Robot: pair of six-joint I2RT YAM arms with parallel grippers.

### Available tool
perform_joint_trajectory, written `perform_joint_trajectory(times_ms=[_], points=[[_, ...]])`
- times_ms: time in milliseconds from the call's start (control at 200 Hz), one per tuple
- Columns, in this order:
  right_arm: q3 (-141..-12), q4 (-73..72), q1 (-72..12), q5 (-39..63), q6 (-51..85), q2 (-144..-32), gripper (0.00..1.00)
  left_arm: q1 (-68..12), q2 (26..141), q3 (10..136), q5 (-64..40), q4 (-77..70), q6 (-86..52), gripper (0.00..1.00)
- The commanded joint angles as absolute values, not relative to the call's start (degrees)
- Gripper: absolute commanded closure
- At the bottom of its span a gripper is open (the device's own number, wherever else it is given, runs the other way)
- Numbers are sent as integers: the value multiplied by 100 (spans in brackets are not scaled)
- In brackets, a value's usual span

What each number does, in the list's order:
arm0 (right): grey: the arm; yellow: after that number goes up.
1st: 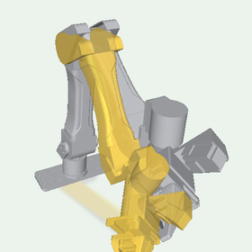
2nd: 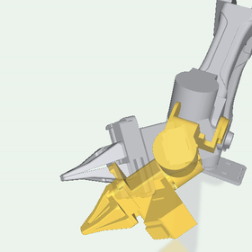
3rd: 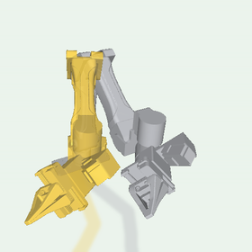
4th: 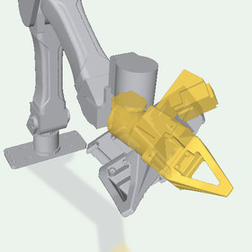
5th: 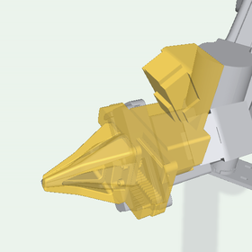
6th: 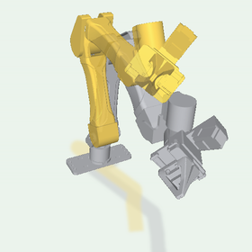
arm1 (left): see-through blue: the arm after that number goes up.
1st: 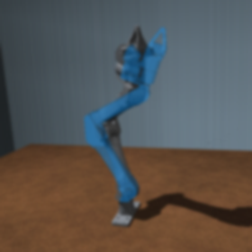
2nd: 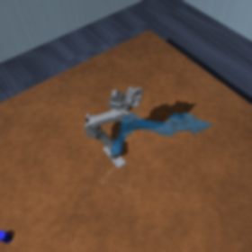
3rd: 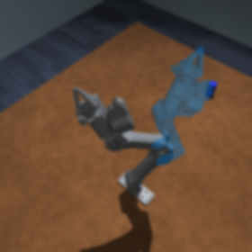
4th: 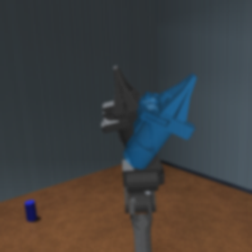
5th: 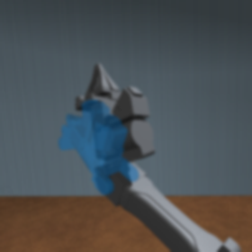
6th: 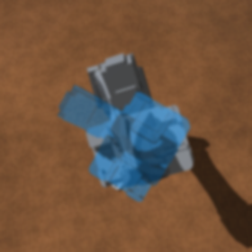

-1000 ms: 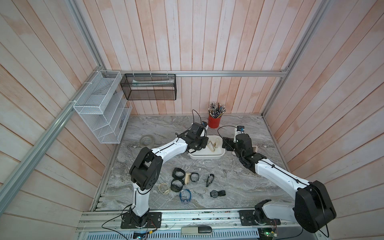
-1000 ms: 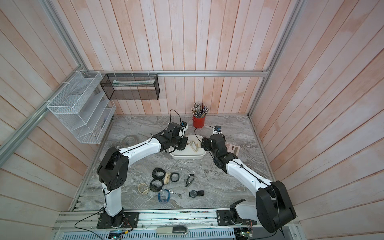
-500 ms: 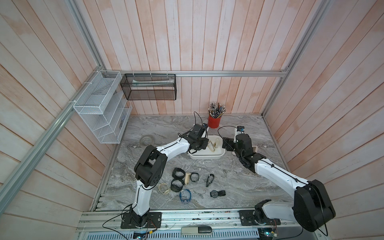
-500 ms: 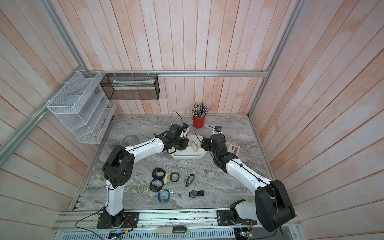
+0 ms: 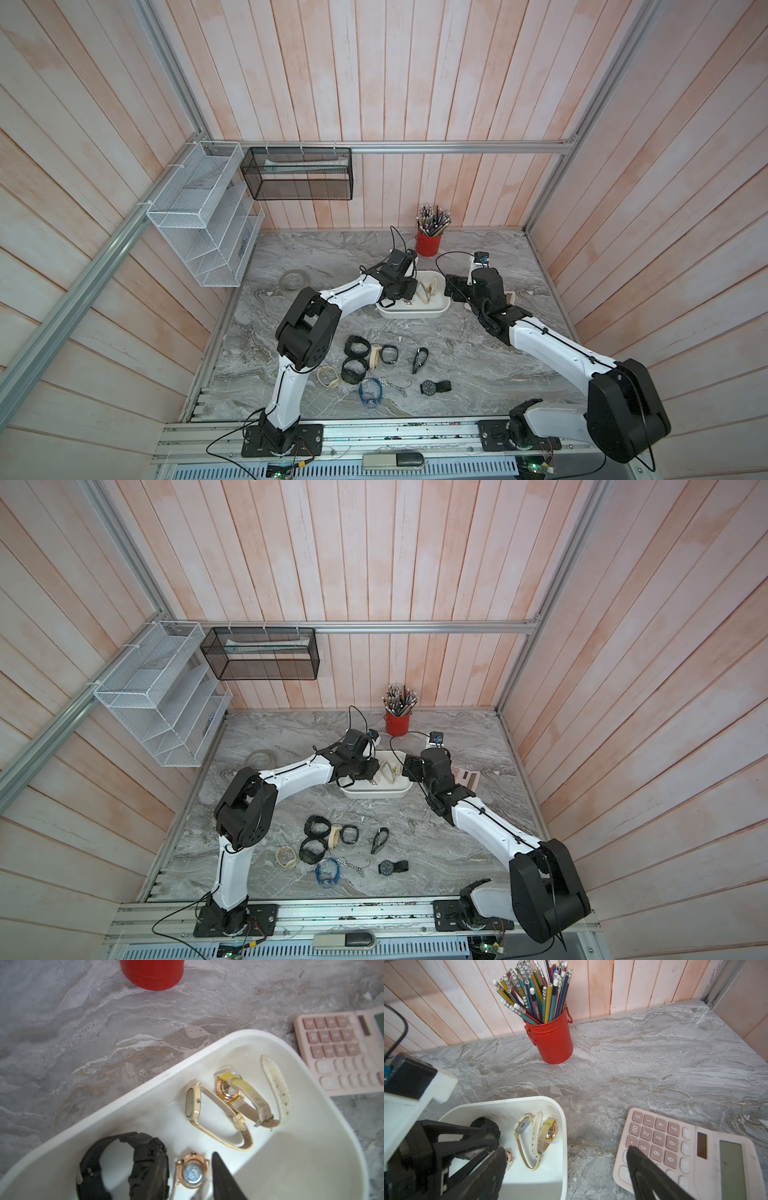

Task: Put the watch into the storage box
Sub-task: Place the watch in the storage box, then pick up the watch at the center of the board.

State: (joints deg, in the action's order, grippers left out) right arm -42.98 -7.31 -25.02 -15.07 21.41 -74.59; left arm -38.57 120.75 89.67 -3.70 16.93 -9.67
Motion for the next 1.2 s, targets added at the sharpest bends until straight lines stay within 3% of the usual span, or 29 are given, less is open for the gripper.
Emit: perform_joint_trajectory(times_ms=[0, 145, 190, 360, 710, 990, 1195], points=[[-4385, -791, -2471, -1458, 2188, -7523, 8, -3860, 11851, 9035, -458, 1650, -986, 40], [-4437, -780, -2476, -1430, 2170, -7532, 8, -3865, 11375, 8887, -669, 1410, -1115, 13], [-4455, -782, -2470, -1421, 2162, -7536, 8, -3862, 11192, 8783, -732, 1272, -1167, 1], [-4535, -741, -2461, -1382, 2124, -7534, 8, -3826, 10214, 8026, -763, 559, -1392, 0], [-4551, -788, -2452, -1284, 2138, -7623, 8, -3470, 7301, 4651, -554, -1081, -2018, 0], [-4702, -343, -2452, -1049, 2080, -7635, 8, -3270, 7072, 4367, -505, -1069, -2367, 0], [-4258, 696, -2500, -374, 2085, -6971, 10, -3257, 7285, 4434, -282, -1222, -2453, 0]])
